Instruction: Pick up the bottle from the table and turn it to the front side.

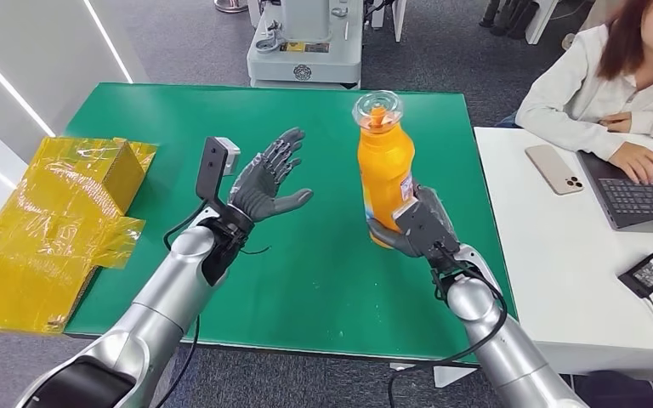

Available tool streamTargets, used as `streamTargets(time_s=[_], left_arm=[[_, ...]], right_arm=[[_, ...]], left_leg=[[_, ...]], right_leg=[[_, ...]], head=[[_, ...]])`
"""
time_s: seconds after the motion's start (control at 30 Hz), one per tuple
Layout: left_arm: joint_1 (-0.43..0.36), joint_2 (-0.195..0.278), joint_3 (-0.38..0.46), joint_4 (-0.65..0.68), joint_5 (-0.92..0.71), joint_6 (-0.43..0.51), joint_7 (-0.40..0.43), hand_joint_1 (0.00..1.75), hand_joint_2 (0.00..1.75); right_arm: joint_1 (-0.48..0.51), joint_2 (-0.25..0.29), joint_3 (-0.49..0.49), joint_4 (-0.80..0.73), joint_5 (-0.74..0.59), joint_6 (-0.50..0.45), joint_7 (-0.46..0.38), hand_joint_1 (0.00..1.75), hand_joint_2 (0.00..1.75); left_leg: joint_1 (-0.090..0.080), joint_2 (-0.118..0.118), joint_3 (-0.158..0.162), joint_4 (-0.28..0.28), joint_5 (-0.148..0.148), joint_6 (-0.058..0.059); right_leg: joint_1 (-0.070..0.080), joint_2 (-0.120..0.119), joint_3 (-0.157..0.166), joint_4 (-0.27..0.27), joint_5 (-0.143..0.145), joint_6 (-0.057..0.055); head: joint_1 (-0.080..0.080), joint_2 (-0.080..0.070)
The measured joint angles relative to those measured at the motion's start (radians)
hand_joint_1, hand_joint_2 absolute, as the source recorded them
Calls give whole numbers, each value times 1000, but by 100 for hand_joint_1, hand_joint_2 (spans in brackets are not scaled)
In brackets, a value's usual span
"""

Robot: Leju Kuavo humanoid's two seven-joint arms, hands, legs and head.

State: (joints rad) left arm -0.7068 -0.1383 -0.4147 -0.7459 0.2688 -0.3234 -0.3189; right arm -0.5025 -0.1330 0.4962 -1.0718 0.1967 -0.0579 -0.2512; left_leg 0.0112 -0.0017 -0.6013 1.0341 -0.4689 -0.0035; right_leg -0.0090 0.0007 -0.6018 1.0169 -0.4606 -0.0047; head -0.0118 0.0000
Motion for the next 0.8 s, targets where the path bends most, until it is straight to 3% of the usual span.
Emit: streamTargets(time_s=[0.4,0.8], left_arm=[[1,-56,-83,-72,20,8,36,0,175],[-49,-80,-148,87,-50,106,-6,0,175]], right_arm=[[-68,28,57,125,0,12,15,175,175],[-104,33,102,193,1,11,28,175,175]], left_leg=[[0,0,0,0,0,0],[0,0,0,0,0,0]], right_leg=[[0,0,0,0,0,0],[0,0,0,0,0,0]], head=[[0,0],[0,0]])
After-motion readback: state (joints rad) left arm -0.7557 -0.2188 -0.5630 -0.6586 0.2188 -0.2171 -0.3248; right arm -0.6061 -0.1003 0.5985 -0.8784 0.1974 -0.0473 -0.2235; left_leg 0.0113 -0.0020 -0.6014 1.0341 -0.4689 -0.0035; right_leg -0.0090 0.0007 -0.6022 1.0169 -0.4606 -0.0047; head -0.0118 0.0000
